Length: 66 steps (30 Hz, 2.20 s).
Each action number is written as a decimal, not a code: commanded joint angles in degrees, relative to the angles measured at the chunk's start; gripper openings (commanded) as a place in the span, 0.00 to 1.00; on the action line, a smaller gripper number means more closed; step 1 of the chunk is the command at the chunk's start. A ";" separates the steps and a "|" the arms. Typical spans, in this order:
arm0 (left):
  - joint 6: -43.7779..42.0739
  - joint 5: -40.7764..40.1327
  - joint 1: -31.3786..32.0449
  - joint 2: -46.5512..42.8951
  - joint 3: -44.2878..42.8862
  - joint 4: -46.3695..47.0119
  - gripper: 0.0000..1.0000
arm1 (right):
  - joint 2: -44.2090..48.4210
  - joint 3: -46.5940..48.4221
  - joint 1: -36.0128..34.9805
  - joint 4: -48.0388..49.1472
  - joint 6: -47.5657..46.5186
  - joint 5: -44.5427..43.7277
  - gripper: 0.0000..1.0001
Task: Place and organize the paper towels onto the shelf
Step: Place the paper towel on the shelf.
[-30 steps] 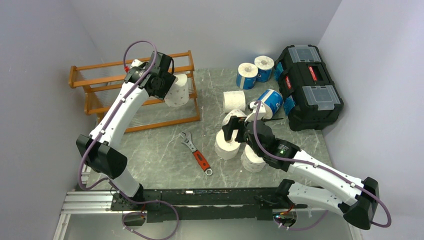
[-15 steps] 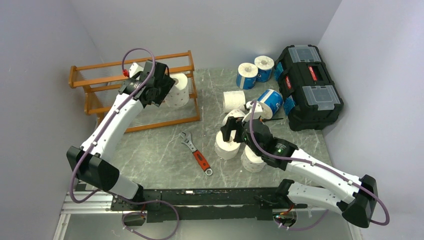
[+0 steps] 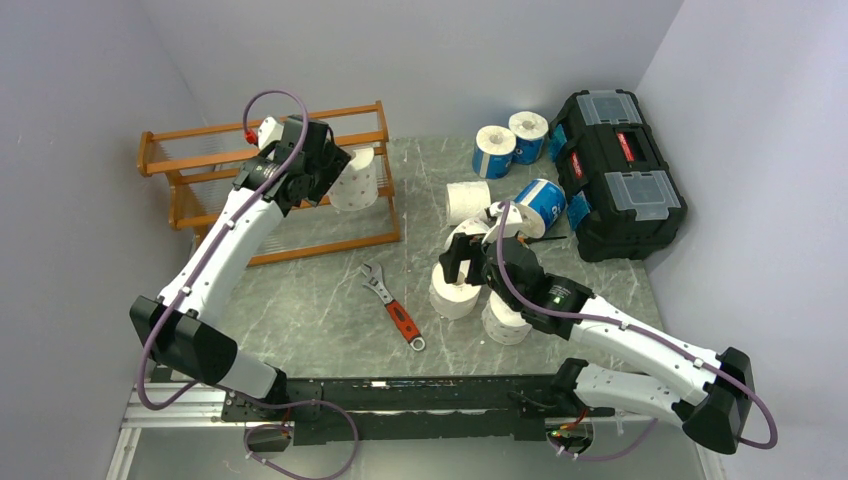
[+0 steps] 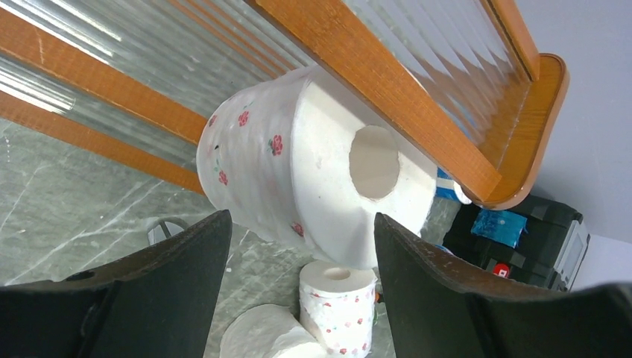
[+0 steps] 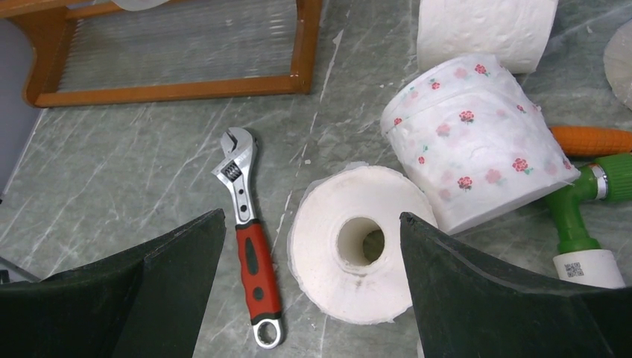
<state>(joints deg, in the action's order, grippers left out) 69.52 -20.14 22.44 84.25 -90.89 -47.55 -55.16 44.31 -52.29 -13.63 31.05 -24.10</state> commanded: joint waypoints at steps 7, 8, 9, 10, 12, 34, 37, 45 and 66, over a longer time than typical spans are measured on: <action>-11.17 0.60 -0.25 -10.31 3.52 5.64 0.78 | 0.95 3.21 0.28 3.49 -3.27 0.81 0.89; -13.83 0.37 -0.22 -12.17 5.56 7.28 0.79 | 0.97 3.16 0.19 3.82 -3.54 0.81 0.89; -16.81 0.44 -0.22 -14.32 8.22 9.51 0.82 | 1.09 3.04 0.23 4.25 -3.80 0.81 0.89; -20.19 0.47 -0.20 -16.62 11.25 12.31 0.83 | 1.16 2.91 0.30 4.66 -4.00 0.85 0.89; -25.78 1.08 -0.21 -20.82 17.46 17.32 0.86 | 1.14 2.72 0.18 5.25 -4.28 0.78 0.89; -58.96 14.97 0.37 -31.18 44.09 50.82 0.98 | 3.02 0.17 0.22 4.52 -3.01 0.77 0.89; -62.26 17.08 0.41 -29.63 45.18 54.52 0.96 | 3.29 0.32 0.19 4.04 -3.00 0.63 0.89; -63.74 18.93 0.42 -24.36 44.91 58.88 0.96 | 4.30 0.07 0.24 3.22 -3.51 -0.19 0.89; -61.88 14.54 0.42 -12.58 41.64 63.74 0.90 | 4.02 0.21 0.26 2.69 -4.15 -1.12 0.89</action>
<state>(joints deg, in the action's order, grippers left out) 7.16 -4.32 22.68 70.65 -46.54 12.38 -52.01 44.60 -52.21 -11.11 27.49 -23.77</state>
